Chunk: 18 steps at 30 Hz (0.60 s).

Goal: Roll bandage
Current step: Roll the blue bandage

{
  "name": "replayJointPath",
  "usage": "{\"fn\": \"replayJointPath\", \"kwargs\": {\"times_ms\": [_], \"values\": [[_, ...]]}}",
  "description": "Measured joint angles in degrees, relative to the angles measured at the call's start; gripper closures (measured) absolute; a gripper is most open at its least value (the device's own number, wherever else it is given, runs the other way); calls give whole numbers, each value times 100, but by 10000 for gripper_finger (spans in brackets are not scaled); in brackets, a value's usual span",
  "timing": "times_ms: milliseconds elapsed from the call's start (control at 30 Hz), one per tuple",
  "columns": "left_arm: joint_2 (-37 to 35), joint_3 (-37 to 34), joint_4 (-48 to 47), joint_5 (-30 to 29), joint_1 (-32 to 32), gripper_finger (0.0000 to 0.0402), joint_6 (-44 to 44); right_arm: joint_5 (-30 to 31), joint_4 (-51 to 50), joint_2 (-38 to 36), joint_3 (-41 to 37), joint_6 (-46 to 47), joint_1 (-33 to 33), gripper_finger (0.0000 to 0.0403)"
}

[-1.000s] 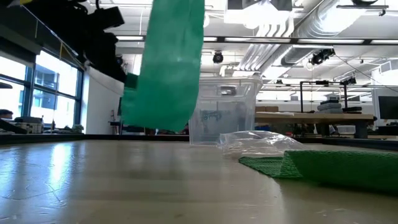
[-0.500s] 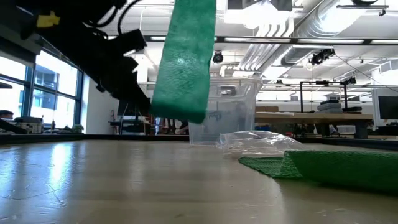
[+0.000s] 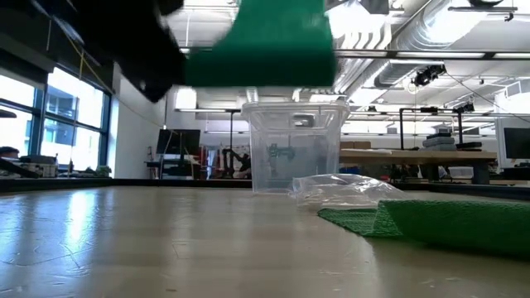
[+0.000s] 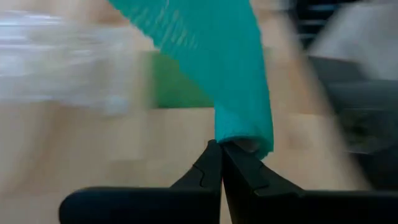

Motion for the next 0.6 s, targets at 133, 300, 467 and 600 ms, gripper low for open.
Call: {"fn": "replayJointPath", "kwargs": {"times_ms": [133, 300, 467, 600], "values": [[-69, 495, -25, 356, -577, 401, -6, -538, -732, 65, -2, 556, -348, 403], [-434, 1081, 58, -719, -1290, 401, 872, -987, -1491, 546, -6, 924, -418, 403], [-985, 1405, 402, -2214, -1990, 401, 2403, -1580, -1679, 1278, -9, 911, -180, 403], [-1395, 1437, 492, -3569, -2460, 401, 3195, -2008, -1665, 1827, -12, 654, 143, 403]]}}
